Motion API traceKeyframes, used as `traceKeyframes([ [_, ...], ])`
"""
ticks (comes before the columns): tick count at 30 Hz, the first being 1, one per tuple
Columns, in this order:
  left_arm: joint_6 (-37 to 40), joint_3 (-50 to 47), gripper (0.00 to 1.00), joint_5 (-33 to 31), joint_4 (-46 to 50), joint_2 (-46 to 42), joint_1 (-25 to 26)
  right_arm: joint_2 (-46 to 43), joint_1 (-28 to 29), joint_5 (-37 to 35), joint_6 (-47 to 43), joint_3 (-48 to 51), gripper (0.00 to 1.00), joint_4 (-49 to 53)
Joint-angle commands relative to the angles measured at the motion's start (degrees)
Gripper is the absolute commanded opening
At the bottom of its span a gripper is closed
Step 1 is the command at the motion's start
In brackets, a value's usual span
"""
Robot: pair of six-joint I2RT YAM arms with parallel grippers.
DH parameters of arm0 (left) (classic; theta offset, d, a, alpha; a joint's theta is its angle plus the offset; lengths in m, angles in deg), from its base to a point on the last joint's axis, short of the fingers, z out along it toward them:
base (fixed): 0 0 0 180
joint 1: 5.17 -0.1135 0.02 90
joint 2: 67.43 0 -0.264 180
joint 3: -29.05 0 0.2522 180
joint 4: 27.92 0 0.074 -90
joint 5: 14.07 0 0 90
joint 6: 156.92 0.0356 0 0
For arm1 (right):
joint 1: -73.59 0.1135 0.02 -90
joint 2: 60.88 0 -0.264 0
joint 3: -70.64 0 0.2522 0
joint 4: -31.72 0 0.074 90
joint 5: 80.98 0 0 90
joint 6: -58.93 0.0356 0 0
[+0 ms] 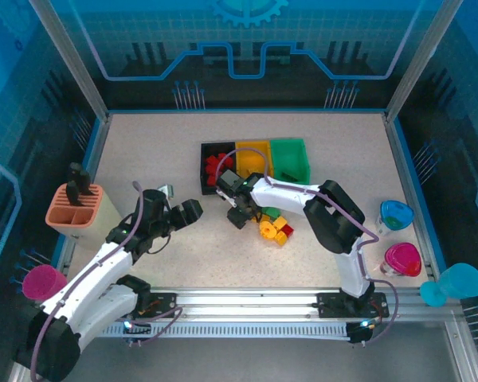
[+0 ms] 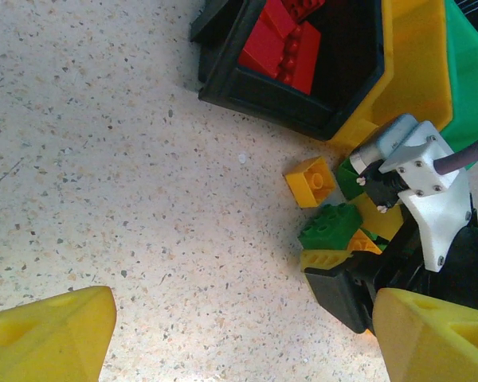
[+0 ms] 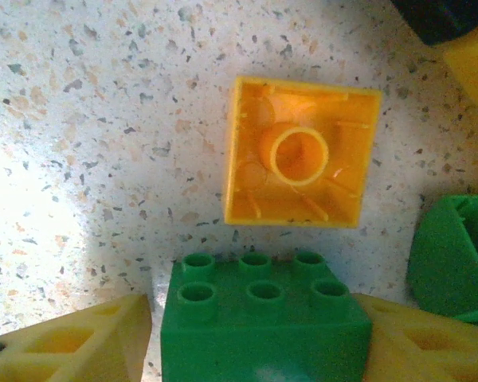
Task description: Sort the legos into containers by color
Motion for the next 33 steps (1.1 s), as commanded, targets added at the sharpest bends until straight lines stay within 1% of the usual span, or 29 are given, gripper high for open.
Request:
traceKeyframes([
  [1,0.7,-0.8,0.85,0.6,0.7,-1.3,-0.7,-0.7,0.6,0.4,1.4,0.3,0.61,1.0],
  [7,0.7,-0.8,0.85,0.5,1.0,-1.7,-0.7,-6.0,0.3,-0.5,1.8,0.7,0.56,0.8],
  [12,1.4,-0.3,0.84,0.8,1.5,-1.8,-0.7,-11.8,-1.7,-0.4,2.2,1.1,0.55,0.1],
  [16,2.1,0.2,0.84,0.6,2.5,-2.1,-0.7,-15.4,-5.5,1.4,2.7,2.3,0.54,-1.4],
  [20,2.2,0.0,0.83,1.4,2.5,-2.2,-0.8,-17.0,-9.9,2.0,3.2,2.5,0.52,-2.1],
  [25,2.0,-0.5,0.82,2.7,1.9,-2.3,-0.7,-16.8,-18.7,6.7,5.5,1.5,0.49,-3.5],
  [27,1.8,-0.7,0.82,3.1,1.9,-2.5,-0.6,-16.4,-21.6,7.2,6.3,1.1,0.48,-4.2],
  [30,1.5,-1.1,0.82,3.3,2.0,-3.2,-0.6,-15.5,-24.8,7.6,7.1,0.3,0.48,-4.5],
  [33,1.3,-1.3,0.82,3.3,2.2,-4.0,-0.5,-14.1,-26.6,7.6,7.8,0.0,0.49,-5.3],
])
